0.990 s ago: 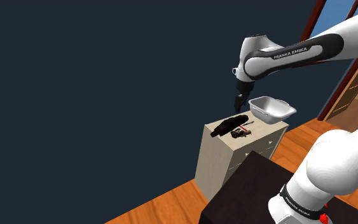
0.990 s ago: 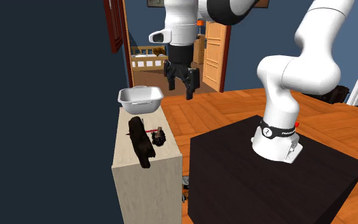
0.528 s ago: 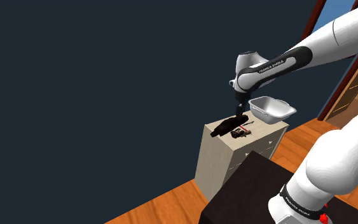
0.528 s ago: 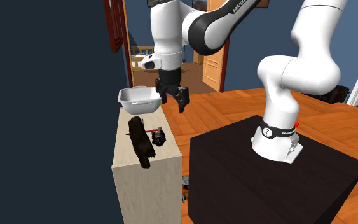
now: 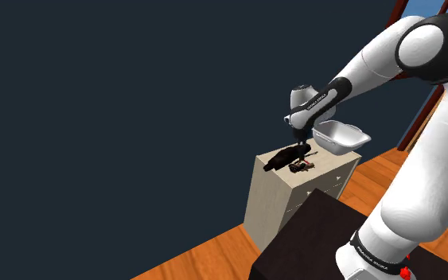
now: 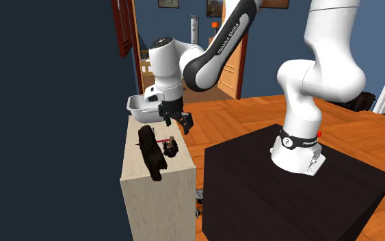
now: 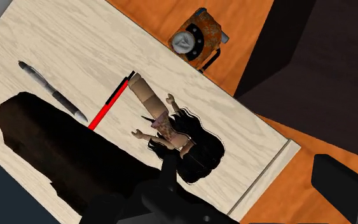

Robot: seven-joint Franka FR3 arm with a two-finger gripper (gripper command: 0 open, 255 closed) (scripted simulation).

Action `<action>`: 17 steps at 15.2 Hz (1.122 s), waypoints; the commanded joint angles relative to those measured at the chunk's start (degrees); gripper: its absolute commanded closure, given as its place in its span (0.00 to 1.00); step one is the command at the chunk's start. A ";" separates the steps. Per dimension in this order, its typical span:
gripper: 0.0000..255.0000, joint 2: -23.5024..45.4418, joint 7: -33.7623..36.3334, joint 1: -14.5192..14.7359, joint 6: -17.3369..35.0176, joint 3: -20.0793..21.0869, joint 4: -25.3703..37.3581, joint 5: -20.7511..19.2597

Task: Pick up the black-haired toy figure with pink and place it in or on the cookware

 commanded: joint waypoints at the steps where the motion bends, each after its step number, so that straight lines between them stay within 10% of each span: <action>1: 0.00 5.21 -3.00 -0.90 2.59 -0.50 2.06 0.27; 17: 0.00 17.77 -7.18 -4.48 11.71 -0.13 4.87 1.19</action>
